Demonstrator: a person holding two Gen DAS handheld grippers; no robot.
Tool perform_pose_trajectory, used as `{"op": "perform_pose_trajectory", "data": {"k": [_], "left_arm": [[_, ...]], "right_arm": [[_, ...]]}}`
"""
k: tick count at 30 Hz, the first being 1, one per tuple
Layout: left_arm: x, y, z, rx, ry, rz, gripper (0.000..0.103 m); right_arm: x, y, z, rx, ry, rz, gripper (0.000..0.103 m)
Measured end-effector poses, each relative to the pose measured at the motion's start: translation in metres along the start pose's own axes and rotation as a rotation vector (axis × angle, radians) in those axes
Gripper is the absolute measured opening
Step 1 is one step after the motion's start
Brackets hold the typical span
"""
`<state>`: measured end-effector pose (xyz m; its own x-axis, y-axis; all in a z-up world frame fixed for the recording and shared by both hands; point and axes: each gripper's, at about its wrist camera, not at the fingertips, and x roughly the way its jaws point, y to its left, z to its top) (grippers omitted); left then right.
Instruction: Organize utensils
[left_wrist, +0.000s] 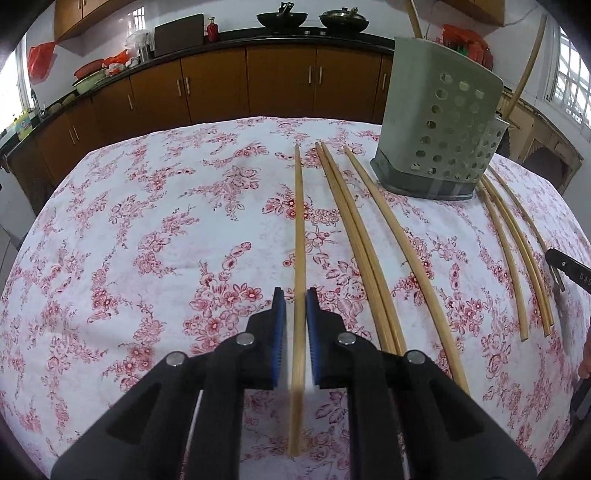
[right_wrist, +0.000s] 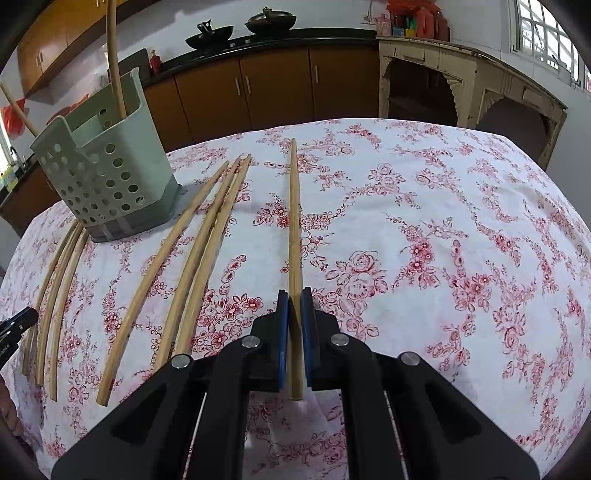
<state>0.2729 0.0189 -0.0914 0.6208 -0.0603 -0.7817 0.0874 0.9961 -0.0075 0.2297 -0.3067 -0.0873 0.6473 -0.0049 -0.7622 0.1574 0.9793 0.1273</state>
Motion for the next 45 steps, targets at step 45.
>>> {"op": "perform_pose_trajectory", "data": {"k": [45], "left_arm": [[-0.082, 0.012, -0.003, 0.042, -0.127, -0.032, 0.007]], "right_arm": [[-0.076, -0.018, 0.001, 0.046, -0.199, 0.019, 0.008]]}}
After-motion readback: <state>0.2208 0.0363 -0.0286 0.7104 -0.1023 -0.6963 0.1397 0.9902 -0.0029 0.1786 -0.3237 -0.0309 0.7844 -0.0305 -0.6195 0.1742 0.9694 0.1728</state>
